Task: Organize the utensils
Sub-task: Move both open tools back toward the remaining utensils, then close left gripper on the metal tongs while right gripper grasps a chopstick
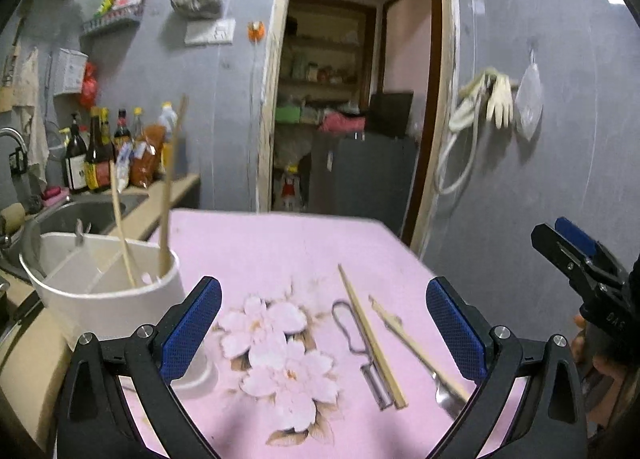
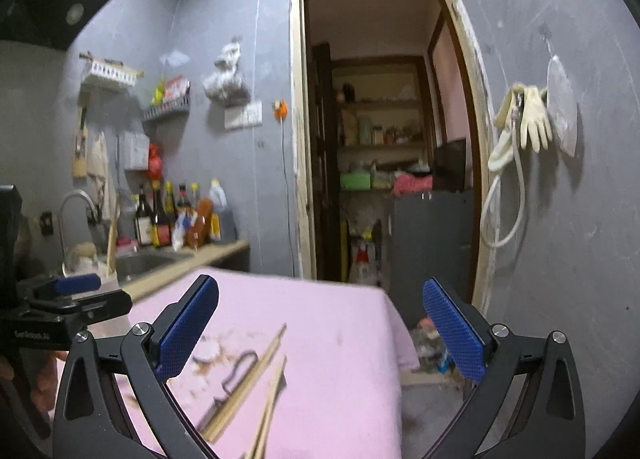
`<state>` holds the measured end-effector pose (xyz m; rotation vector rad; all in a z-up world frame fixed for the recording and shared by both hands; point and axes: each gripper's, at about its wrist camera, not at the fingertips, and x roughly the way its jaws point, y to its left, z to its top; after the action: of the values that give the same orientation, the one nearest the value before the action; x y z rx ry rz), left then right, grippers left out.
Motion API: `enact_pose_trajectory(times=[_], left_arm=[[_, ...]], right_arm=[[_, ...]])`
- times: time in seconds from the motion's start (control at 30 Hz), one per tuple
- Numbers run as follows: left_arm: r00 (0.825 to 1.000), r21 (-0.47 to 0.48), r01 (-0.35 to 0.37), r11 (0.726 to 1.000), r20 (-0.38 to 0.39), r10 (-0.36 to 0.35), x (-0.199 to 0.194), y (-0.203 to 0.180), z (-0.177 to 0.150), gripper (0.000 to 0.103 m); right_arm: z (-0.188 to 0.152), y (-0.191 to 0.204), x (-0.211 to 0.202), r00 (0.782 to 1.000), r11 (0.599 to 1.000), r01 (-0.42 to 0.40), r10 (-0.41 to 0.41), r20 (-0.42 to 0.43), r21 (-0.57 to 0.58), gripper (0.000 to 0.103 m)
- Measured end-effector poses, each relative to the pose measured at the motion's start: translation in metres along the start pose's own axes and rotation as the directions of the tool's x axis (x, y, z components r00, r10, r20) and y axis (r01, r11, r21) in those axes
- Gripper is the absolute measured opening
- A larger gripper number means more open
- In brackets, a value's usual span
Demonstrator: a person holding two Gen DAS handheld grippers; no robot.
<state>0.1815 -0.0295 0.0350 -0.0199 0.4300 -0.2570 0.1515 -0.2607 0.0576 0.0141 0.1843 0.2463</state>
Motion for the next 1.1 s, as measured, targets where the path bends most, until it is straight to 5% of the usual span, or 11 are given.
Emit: enact_pose_trajectory(times=[0.27, 0.53, 0.7, 0.9, 1.1], left_arm=[[0.978, 0.034, 0.008, 0.999, -0.209, -0.001, 0.047, -0.008, -0.020, 0.100], [0.936, 0.010, 0.050, 0.999, -0.351, -0.043, 0.087, -0.005, -0.027, 0.098], [0.901, -0.022, 0.082, 0.996, -0.426, -0.084, 0.112, -0.001, -0.031, 0.082], [0.844, -0.074, 0.121, 0.990, -0.517, -0.141, 0.145, 0.000, -0.033, 0.048], [0.823, -0.117, 0.121, 0.986, -0.544, -0.166, 0.160, 0.009, -0.030, 0.034]], right_arm=[[-0.020, -0.006, 0.034, 0.976, 1.000, -0.019, 0.019, -0.217, 0.003, 0.084], [-0.045, -0.007, 0.069, 0.901, 0.998, -0.060, 0.068, -0.429, 0.032, 0.058], [-0.055, -0.006, 0.081, 0.855, 0.993, -0.103, 0.114, -0.507, 0.049, 0.048], [-0.060, 0.004, 0.092, 0.809, 0.987, -0.156, 0.155, -0.567, 0.048, 0.039], [-0.067, 0.010, 0.104, 0.767, 0.982, -0.180, 0.178, -0.617, 0.059, 0.034]])
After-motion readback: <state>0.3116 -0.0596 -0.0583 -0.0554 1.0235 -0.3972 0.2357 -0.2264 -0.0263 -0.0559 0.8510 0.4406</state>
